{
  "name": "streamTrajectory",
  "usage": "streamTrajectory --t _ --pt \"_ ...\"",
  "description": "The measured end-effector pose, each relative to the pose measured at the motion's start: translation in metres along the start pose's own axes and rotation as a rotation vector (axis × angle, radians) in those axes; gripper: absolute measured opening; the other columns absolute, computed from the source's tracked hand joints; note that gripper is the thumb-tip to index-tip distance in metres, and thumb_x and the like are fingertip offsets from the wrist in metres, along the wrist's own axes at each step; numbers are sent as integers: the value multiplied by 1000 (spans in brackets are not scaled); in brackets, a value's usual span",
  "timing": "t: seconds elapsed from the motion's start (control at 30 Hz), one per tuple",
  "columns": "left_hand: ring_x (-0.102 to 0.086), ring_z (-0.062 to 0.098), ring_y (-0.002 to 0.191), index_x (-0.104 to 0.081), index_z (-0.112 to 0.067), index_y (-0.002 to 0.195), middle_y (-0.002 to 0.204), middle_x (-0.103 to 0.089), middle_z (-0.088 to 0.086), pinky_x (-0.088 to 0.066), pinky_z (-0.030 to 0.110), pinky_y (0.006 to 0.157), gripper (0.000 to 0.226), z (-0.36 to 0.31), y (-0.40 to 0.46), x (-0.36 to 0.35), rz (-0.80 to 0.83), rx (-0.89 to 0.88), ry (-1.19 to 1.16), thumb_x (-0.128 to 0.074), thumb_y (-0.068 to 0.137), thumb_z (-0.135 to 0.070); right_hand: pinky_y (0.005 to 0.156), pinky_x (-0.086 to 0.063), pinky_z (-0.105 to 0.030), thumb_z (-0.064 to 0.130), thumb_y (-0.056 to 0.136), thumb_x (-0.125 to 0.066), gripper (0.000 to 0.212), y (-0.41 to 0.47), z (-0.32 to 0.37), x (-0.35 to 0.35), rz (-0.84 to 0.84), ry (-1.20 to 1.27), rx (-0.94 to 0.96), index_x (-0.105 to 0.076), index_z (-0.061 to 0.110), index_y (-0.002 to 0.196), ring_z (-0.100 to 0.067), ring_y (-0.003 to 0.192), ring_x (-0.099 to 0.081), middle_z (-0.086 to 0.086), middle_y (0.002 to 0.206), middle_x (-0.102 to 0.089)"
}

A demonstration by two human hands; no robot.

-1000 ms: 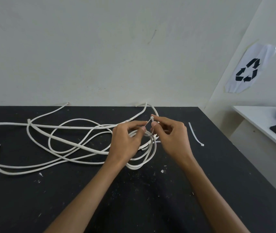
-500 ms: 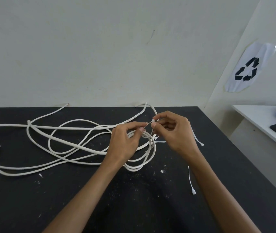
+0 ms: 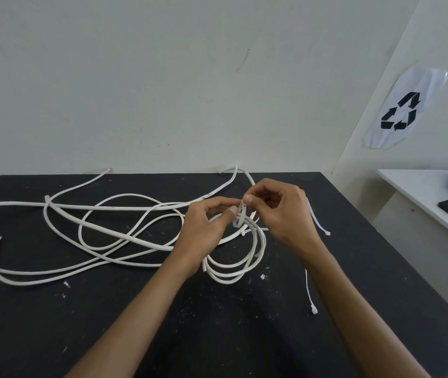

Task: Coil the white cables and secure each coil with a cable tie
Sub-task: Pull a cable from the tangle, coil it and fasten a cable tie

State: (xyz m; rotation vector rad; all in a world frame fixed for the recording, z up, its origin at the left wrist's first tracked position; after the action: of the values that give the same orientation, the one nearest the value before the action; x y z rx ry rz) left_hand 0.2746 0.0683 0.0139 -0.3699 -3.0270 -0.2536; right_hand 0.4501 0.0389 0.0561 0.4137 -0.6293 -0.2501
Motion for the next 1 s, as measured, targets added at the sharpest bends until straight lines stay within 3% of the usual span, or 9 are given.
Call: streamTrajectory --t 0.07,0.13,0.23,0.37,0.57,0.73,0.87,1.0 --pt "-47 1 43 -82 -27 108 89 -79 -3 -33 17 46 16 0 -1 -3 38 102 -94 -68 105 -21 71 -56 -31 14 95 -79 17 1 -1 -2 -25 -26 2 -75 24 81 -15 75 -69 10 77 -74" --pt "-30 6 41 -82 -28 105 74 -69 -4 -22 22 45 15 1 0 -4 84 161 -150 -67 106 -29 71 -56 -33 13 93 -79 18 3 -2 -4 -29 -46 11 -73 23 79 -15 74 -67 9 77 -72" --pt "-20 10 46 -79 -26 109 65 -44 -2 -17 20 43 19 2 1 -4 180 215 -213 -64 106 -37 70 -55 -32 13 90 -82 18 5 -1 -6 -15 -75 33 -73 22 77 -14 76 -66 9 78 -70" --pt "-19 4 42 -70 -16 126 63 -38 -5 -17 16 36 27 6 1 -6 256 293 -332 -60 108 -34 75 -54 -34 17 88 -86 11 12 1 -6 31 -88 48 -81 22 79 -15 79 -65 8 80 -68" --pt "-19 7 44 -77 -31 101 66 -39 -3 -17 17 38 14 5 0 -3 268 265 -301 -64 106 -35 77 -56 -38 16 88 -86 14 15 2 -6 66 -74 21 -81 24 78 -14 80 -66 8 81 -69" --pt "-22 9 46 -75 -27 107 68 -48 -4 -19 21 44 17 3 0 -2 196 170 -186 -62 108 -38 72 -55 -30 10 87 -85 18 14 4 -11 12 -56 -6 -78 21 74 -12 78 -65 6 79 -68" --pt "-18 9 46 -69 -31 94 67 -38 -2 -16 17 42 21 0 1 -5 254 214 -289 -56 110 -36 72 -52 -20 5 87 -83 22 13 7 -11 -22 24 -14 -77 21 73 -9 77 -65 4 81 -68" --pt "-12 8 46 -56 -31 101 76 -33 1 -9 17 42 11 -1 1 -6 313 305 -372 -52 110 -37 75 -58 -29 3 87 -81 25 15 8 -14 -31 101 -23 -76 23 72 -8 75 -67 5 80 -69"
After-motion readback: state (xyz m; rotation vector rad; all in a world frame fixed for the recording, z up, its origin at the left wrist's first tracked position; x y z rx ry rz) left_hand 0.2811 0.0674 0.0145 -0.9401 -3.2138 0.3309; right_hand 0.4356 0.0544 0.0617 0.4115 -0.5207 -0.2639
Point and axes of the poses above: each hand's wrist, its own y-axis towards the middle knuckle, its own x-axis out of the back of the hand, z = x × y, the point moved 3 cm from there along y, towards the middle knuckle
